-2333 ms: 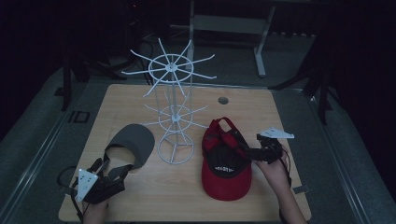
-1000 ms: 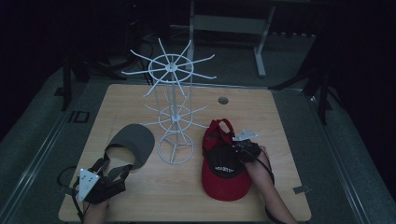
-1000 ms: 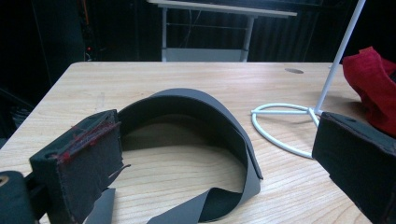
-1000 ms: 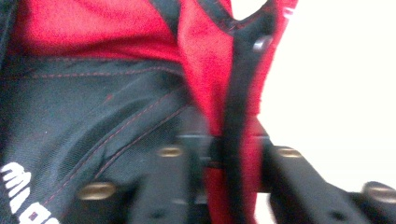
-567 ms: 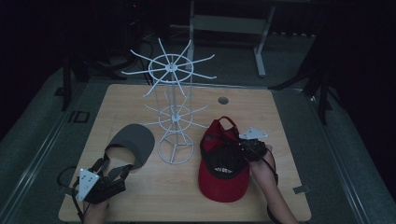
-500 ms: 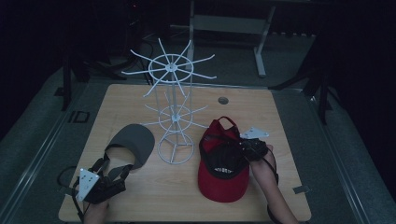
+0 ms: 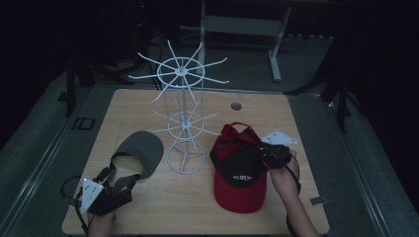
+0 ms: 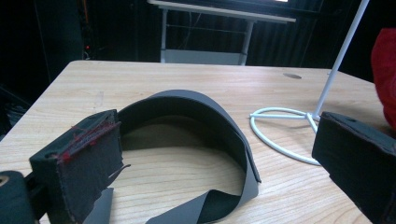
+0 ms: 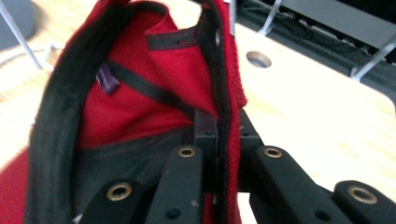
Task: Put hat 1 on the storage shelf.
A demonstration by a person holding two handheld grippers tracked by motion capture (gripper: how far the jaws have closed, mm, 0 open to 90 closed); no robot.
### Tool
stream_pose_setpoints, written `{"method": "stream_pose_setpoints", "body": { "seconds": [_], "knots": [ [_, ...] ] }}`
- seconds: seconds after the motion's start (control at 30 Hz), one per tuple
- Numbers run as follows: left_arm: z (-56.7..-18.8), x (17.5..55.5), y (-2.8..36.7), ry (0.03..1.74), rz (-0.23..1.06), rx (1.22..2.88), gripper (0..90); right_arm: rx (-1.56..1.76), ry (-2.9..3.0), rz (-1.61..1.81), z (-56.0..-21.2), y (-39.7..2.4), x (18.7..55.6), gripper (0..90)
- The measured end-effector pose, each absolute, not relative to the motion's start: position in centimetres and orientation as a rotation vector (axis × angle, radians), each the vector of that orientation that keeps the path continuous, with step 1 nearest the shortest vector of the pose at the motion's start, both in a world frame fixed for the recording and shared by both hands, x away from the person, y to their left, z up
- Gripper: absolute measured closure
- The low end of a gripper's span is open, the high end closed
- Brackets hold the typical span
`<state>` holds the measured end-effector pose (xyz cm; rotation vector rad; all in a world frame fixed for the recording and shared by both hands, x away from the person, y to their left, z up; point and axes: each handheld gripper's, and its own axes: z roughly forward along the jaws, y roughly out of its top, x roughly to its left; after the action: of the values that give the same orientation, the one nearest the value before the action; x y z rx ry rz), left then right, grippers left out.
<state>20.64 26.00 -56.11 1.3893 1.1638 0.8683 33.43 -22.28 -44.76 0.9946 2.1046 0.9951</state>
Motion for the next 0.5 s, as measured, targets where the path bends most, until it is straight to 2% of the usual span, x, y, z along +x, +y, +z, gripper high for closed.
{"method": "stream_pose_setpoints", "body": {
  "seconds": [0.5],
  "knots": [
    [-55.8,20.5,25.1,1.151,0.829,1.440,2.1,0.979,1.998,1.082,-40.5,-23.4,31.4,85.3]
  ]
}}
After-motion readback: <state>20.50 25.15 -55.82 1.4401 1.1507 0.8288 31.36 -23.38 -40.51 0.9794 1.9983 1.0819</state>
